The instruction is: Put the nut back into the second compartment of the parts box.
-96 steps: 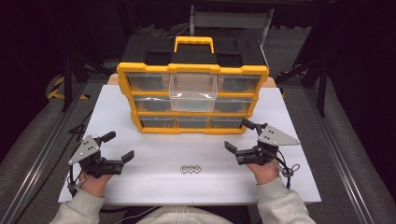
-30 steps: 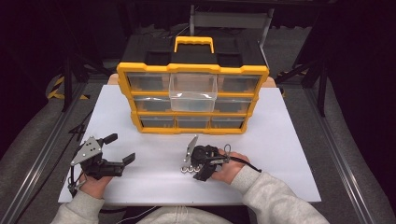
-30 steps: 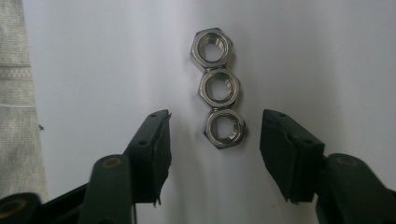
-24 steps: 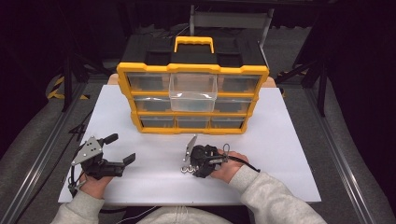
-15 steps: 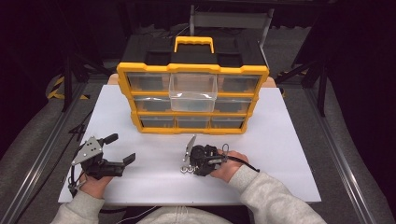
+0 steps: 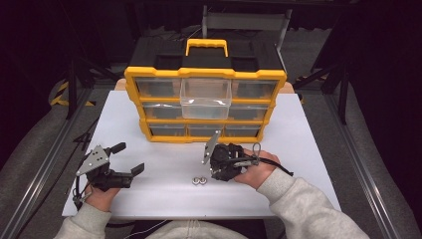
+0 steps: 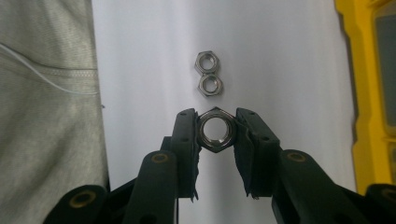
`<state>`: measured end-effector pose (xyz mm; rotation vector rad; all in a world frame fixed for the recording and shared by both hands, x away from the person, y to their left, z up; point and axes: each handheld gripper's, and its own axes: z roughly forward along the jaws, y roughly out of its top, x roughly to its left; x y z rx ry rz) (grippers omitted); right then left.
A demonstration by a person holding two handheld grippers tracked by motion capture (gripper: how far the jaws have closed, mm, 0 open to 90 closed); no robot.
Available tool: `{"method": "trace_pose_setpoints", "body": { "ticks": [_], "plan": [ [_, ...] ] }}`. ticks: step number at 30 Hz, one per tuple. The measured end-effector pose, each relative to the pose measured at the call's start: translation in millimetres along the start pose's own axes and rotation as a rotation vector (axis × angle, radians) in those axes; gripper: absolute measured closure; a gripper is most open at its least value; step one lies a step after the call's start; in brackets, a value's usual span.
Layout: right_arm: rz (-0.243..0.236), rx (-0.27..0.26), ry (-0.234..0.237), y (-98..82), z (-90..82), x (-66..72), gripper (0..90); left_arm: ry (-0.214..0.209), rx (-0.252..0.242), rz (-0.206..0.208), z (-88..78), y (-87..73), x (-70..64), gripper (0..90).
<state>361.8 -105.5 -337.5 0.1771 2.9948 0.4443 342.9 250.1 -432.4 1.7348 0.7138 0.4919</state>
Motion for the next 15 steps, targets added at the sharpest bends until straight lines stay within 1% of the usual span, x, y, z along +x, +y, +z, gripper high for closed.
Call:
{"method": "trace_pose_setpoints", "body": {
  "ticks": [1,2,3,4,7,8,10,11,13,14,15],
  "plan": [
    [-0.006,-0.001,0.0,0.7,-3.9,0.2,70.1,-0.002,0.003,0.001,-0.1,0.1,0.2,1.6],
    [-0.006,-0.001,0.0,0.7,-3.9,0.2,70.1,-0.002,0.003,0.001,-0.1,0.1,0.2,1.6],
    [-0.015,0.0,-0.009,3.0,-15.0,1.7,70.1,-0.003,0.005,0.001,-0.1,0.1,0.3,1.6],
    [-0.015,0.0,-0.009,3.0,-15.0,1.7,70.1,0.0,0.003,0.001,0.1,0.0,0.1,1.6],
    [-0.027,0.001,-0.022,6.0,-30.0,1.2,70.1,-0.003,0.007,-0.001,0.5,-0.1,0.2,1.6],
    [-0.029,-0.001,-0.028,8.5,-40.4,0.8,70.1,-0.003,0.008,-0.002,0.8,-0.2,0.1,1.6],
    [-0.033,-0.002,-0.028,11.1,-49.5,0.1,70.1,-0.003,0.008,-0.003,1.0,-0.2,0.1,1.6],
    [-0.027,0.0,-0.028,12.7,-54.7,0.6,70.1,-0.003,0.008,-0.003,1.0,-0.2,0.1,1.6],
    [-0.041,-0.004,-0.032,16.7,-65.8,0.1,70.1,-0.002,0.009,-0.004,0.8,-0.1,0.4,1.6],
    [-0.041,-0.004,-0.032,16.7,-65.8,0.1,70.1,-0.004,0.01,-0.004,0.9,-0.1,0.6,1.6],
    [-0.041,-0.003,-0.032,18.2,-69.5,-0.1,70.1,-0.005,0.007,-0.006,1.4,-0.4,0.9,1.6]
  ]
}}
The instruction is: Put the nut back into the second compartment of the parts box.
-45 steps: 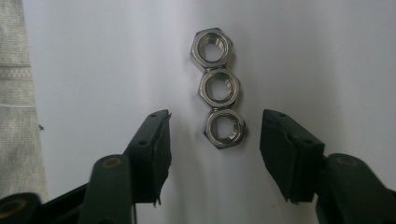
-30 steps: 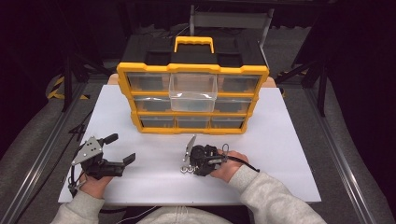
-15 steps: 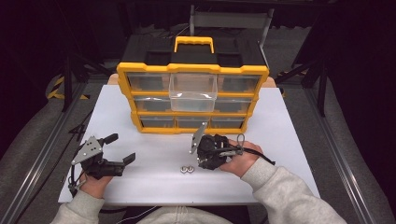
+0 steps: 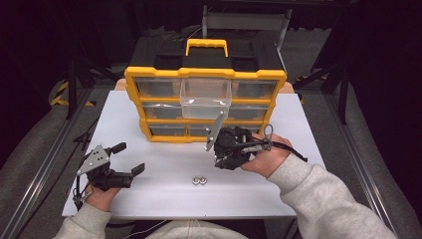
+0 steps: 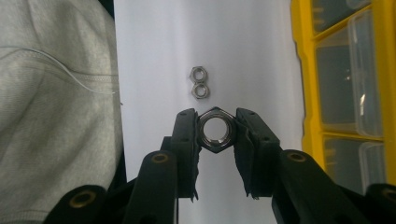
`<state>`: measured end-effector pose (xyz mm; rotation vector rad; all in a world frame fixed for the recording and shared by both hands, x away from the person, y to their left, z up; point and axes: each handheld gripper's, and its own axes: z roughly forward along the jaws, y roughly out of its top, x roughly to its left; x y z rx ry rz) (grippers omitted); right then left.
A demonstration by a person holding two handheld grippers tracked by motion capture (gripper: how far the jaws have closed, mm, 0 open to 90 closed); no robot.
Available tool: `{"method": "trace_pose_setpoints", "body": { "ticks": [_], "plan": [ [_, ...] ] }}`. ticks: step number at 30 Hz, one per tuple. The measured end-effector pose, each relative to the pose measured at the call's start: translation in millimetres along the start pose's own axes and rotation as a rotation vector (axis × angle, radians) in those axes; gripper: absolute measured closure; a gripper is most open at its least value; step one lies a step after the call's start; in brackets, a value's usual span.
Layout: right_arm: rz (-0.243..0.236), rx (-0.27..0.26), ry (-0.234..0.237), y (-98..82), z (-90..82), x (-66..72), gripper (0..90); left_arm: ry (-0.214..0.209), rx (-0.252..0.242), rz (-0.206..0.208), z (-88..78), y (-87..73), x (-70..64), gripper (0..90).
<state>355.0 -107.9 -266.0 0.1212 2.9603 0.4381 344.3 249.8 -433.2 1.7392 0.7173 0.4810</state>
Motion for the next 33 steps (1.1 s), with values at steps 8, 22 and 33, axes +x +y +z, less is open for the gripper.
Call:
{"method": "trace_pose_setpoints", "body": {
  "ticks": [8,22,33],
  "plan": [
    [-0.008,0.0,-0.034,14.1,-33.0,-7.3,70.1,0.002,0.003,-0.003,-0.7,0.0,0.8,1.6],
    [0.011,-0.053,-0.068,31.2,-82.5,-27.7,70.1,-0.001,0.01,-0.007,0.5,-0.4,1.0,1.6],
    [0.049,-0.087,-0.117,51.1,-120.4,-54.7,70.1,-0.003,0.01,-0.005,0.8,-0.5,1.9,1.6]
  ]
}}
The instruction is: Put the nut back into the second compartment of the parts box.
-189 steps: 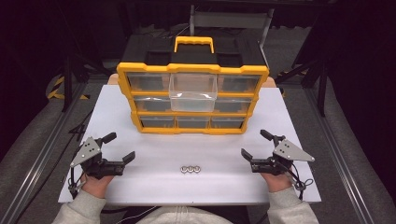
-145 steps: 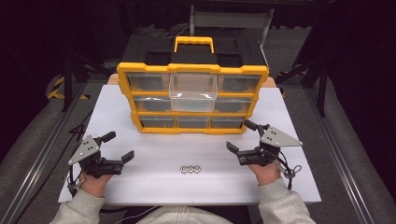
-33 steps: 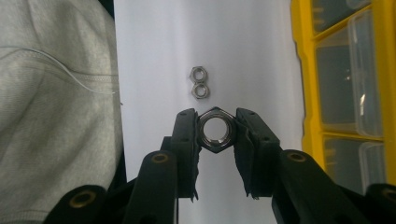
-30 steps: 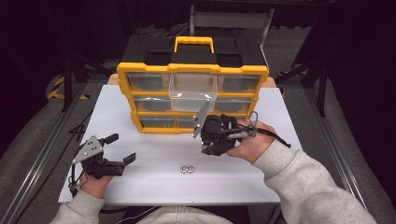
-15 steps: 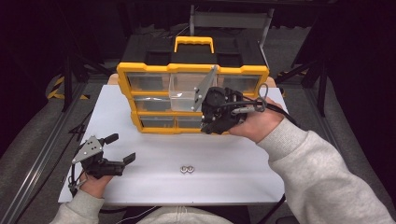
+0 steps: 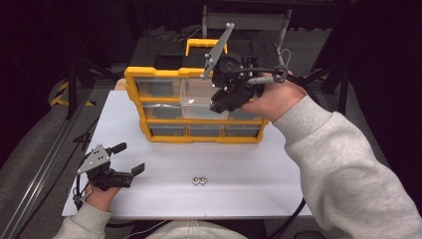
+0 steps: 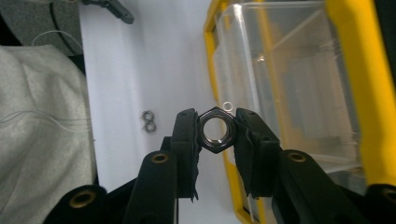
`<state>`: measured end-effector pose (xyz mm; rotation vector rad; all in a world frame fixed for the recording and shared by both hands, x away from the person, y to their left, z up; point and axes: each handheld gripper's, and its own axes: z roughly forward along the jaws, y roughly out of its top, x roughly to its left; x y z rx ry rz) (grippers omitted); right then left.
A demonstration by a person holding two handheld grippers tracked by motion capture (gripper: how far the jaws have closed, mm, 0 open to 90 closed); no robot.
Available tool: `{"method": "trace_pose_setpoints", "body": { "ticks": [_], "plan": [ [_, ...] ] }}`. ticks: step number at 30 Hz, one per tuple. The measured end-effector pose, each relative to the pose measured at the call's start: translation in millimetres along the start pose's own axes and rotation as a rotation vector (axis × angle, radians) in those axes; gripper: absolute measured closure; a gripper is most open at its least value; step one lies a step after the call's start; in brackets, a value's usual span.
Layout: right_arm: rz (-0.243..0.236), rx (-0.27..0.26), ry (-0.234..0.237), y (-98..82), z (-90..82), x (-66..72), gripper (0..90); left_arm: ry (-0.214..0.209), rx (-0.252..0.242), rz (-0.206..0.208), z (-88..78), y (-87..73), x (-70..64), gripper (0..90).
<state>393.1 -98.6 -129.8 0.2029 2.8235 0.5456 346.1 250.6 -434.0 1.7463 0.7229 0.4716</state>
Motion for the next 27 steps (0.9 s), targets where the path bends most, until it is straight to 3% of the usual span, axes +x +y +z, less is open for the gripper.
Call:
{"method": "trace_pose_setpoints", "body": {
  "ticks": [7,13,18,27],
  "plan": [
    [0.037,0.0,-0.036,7.5,-3.2,-20.1,70.1,-0.006,0.006,0.002,0.2,0.0,0.2,1.6],
    [0.084,0.01,-0.057,15.1,4.5,-44.4,70.1,-0.003,0.003,0.001,0.3,-0.3,0.6,1.6],
    [0.112,0.032,-0.038,15.6,24.5,-59.1,70.1,-0.006,0.003,0.001,-0.6,0.0,0.7,1.5],
    [0.133,0.055,0.004,10.7,50.3,-64.9,70.1,-0.006,0.001,0.0,-0.6,-0.1,0.9,1.6]
  ]
}}
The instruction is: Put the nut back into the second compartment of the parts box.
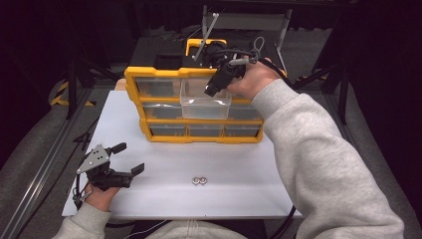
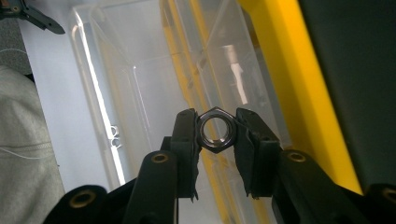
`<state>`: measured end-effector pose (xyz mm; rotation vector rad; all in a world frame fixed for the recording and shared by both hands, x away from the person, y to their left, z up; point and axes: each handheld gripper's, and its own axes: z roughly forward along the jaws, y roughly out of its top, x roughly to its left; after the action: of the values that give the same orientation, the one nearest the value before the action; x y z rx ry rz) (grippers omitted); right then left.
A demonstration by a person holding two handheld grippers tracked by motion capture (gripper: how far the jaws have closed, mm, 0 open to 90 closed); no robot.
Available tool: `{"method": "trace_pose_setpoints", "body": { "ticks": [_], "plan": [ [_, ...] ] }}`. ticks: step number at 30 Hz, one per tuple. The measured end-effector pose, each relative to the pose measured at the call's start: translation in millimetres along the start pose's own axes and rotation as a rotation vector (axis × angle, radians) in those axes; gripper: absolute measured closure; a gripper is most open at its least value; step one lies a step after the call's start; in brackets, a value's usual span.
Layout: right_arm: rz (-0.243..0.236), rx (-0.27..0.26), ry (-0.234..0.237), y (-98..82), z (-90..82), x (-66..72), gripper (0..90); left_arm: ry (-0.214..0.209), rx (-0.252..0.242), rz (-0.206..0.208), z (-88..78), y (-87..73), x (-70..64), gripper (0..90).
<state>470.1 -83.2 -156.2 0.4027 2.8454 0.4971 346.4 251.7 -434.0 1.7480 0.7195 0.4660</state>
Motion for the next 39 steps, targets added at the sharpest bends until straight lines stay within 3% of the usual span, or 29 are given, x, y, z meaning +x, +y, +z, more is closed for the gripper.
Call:
{"method": "trace_pose_setpoints", "body": {
  "ticks": [9,26,31,33,39],
  "plan": [
    [-0.002,0.027,0.027,-1.8,18.2,-1.9,70.0,0.0,0.0,-0.003,0.1,0.0,-0.1,1.6],
    [0.016,0.068,0.075,-1.4,23.8,-2.3,69.9,-0.001,0.002,-0.001,0.2,0.1,0.2,1.6],
    [-0.002,0.054,0.047,-1.2,21.5,-0.3,66.2,-0.002,0.0,-0.003,-0.3,0.2,0.3,1.6],
    [-0.004,0.026,0.019,-0.7,17.2,2.3,57.5,-0.003,-0.002,-0.004,-0.1,0.1,0.2,1.5],
    [-0.001,-0.035,-0.017,-6.8,-4.5,3.4,57.0,-0.001,0.001,-0.004,-0.5,0.1,0.8,1.6]
  ]
}}
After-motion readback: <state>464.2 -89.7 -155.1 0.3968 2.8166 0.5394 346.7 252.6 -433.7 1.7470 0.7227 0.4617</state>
